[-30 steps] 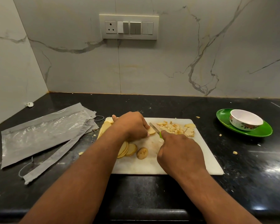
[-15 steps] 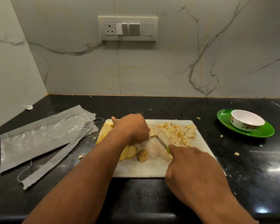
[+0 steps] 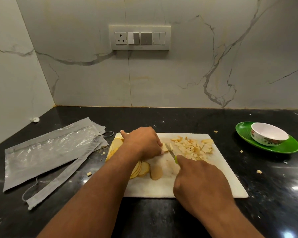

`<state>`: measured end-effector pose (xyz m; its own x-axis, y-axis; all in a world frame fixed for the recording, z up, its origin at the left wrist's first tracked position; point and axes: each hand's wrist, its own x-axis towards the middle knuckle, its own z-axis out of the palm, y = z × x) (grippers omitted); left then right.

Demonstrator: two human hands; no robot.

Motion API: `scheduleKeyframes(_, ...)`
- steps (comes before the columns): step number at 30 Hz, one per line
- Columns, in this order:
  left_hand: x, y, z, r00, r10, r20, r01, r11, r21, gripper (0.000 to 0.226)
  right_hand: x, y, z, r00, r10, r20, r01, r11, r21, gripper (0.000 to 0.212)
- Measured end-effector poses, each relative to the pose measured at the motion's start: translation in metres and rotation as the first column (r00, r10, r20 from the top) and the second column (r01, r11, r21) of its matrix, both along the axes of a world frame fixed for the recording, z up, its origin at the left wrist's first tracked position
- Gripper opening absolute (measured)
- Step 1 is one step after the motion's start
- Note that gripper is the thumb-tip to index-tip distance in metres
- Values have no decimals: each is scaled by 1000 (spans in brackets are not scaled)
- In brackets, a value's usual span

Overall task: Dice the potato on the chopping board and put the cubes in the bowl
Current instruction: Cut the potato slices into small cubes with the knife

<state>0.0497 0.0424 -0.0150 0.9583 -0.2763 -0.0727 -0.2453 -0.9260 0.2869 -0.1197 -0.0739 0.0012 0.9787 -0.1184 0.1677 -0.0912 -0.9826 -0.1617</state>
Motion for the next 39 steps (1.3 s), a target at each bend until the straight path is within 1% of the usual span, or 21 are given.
scheduleKeyframes(3, 1, 1, 0, 1000, -6, -6, 6, 1000, -14, 29, -23, -6, 7, 999, -19, -39, 18, 1000, -24, 49)
scheduleKeyframes(5, 0, 2, 1, 1000, -12, 8, 12, 1000, -5, 28, -32, -6, 15, 998, -41, -39, 40, 999, -19, 47)
scheduleKeyframes(9, -6, 3, 6, 999, -5, 33, 5, 1000, 5, 26, -17, -2, 15, 996, -33, 77, 36, 998, -41, 50)
scheduleKeyframes(11, -8, 3, 8, 1000, -4, 31, 4, 1000, 16, 27, 3, 1, 10, 996, -38, 85, 40, 999, -19, 52)
scheduleKeyframes(15, -7, 3, 6, 1000, 9, 19, -9, 1000, 19, 29, 19, 8, 2, 999, -27, 24, 27, 1000, 1, 50)
scheduleKeyframes(19, -5, 3, 5, 1000, 17, 17, -17, 1000, -8, 28, -4, 6, -1, 998, -27, -49, 26, 1000, -6, 56)
scheduleKeyframes(22, -4, 3, 4, 1000, 13, 13, -13, 1000, -10, 30, -25, 2, 14, 986, -55, -154, 57, 998, 10, 56)
scheduleKeyframes(24, -3, 4, 4, 1000, 11, 22, -11, 1000, 0, 32, -32, 1, 26, 981, -71, -183, 76, 997, 20, 54)
scheduleKeyframes(27, -6, 3, 5, 999, 11, 50, -12, 1000, 23, 33, -27, 4, 29, 996, -60, -72, 59, 998, -14, 48)
scheduleKeyframes(29, -7, 3, 6, 998, 12, 60, -14, 999, 34, 34, -12, 8, 23, 998, -59, 7, 59, 998, -13, 49)
scheduleKeyframes(31, -7, 3, 6, 998, 14, 58, -15, 999, 33, 35, 4, 12, 16, 998, -53, 25, 54, 999, -10, 49)
scheduleKeyframes(33, -6, 4, 5, 999, 16, 48, -17, 1000, 20, 34, 12, 15, 10, 999, -37, 5, 37, 999, 1, 48)
scheduleKeyframes(36, -4, 4, 5, 999, 23, 23, -23, 1000, -9, 31, 4, 11, 3, 999, -32, -44, 32, 999, 4, 54)
scheduleKeyframes(39, -3, 4, 5, 999, 31, 12, -31, 999, -22, 32, -14, 6, 7, 988, -59, -142, 64, 997, 32, 58)
